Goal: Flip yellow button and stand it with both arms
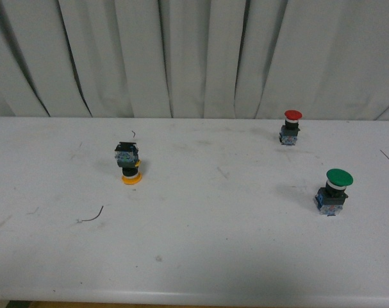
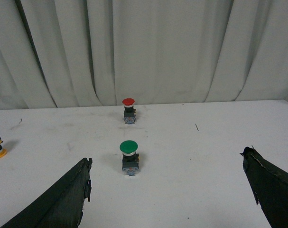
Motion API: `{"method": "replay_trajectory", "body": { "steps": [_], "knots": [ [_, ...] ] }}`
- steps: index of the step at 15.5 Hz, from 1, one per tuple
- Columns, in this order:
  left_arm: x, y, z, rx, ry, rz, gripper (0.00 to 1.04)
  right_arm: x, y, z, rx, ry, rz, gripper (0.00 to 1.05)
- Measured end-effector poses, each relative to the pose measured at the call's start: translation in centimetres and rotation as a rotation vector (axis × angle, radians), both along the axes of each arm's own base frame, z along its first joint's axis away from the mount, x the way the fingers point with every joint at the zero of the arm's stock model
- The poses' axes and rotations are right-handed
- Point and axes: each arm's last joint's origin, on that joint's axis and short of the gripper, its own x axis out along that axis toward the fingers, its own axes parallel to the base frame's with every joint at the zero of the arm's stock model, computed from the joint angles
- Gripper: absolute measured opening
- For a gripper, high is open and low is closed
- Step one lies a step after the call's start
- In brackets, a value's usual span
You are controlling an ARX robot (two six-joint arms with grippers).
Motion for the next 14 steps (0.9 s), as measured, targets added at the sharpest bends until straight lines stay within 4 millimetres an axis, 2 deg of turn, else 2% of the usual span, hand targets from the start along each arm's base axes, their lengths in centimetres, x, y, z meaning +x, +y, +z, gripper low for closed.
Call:
{"method": "replay_trajectory", "body": {
  "steps": [14],
  "knots": [
    [0.0, 0.0, 0.0, 0.0, 0.0, 0.0, 0.98, 0.0, 0.0, 0.0, 0.0, 0.0, 0.0, 0.98]
  ]
}}
